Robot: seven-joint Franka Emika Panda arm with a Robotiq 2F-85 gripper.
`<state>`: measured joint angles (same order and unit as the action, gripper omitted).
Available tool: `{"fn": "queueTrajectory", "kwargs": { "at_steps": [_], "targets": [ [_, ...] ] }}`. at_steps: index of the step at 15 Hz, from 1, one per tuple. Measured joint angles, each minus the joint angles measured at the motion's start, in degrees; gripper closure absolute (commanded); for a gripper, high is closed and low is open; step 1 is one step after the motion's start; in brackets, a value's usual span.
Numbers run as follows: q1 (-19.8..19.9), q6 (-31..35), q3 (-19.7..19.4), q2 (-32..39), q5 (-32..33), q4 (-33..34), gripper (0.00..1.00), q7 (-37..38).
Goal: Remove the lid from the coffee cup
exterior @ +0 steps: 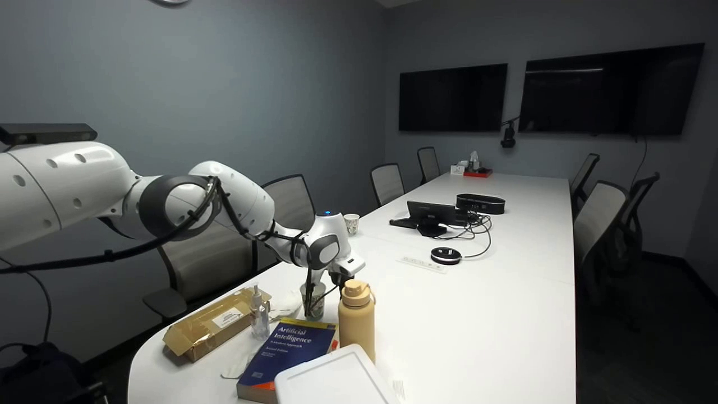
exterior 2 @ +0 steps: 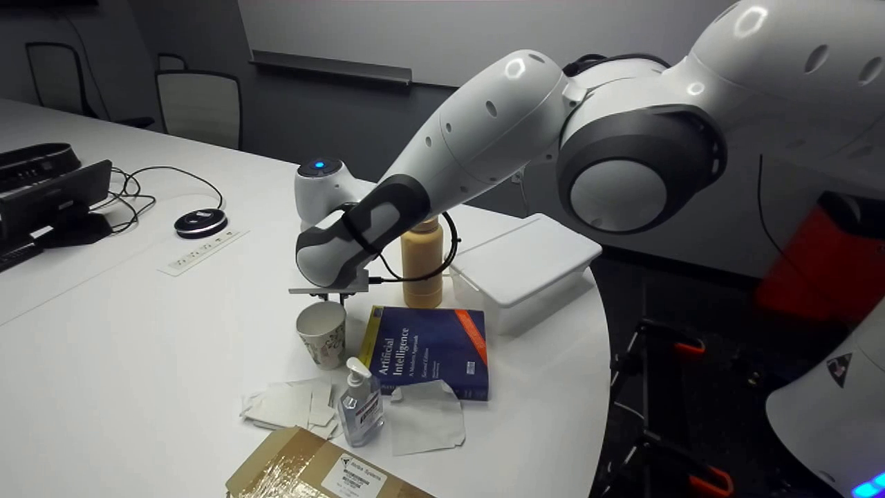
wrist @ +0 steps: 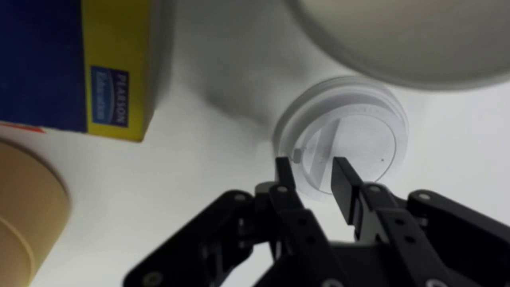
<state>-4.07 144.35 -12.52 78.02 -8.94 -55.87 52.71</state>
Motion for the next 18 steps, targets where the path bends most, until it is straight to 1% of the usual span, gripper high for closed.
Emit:
{"fn": "queueTrajectory", "kwargs": {
  "at_steps": [3, 5, 8, 12, 15, 18],
  "targets": [
    [-0.01, -0.06, 0.13, 0.01, -0.02, 0.95, 0.13, 0.07],
    [-0.29, -0.07, 0.14, -0.25, -0.02, 1.74, 0.01, -0.06],
    [-1.21, -0.72, 0.33, -2.06, 0.0, 2.09, 0.0, -2.34],
    [-1.97, -4.96, 3.13, -7.56, 0.01, 0.73, 0.0, -11.13],
    [-2.81, -9.17, 4.72, -13.35, 0.71, -2.81, 0.0, -17.48],
    [-3.48, -13.29, 5.63, -18.83, 3.31, -7.5, 0.0, -20.42]
  ]
}}
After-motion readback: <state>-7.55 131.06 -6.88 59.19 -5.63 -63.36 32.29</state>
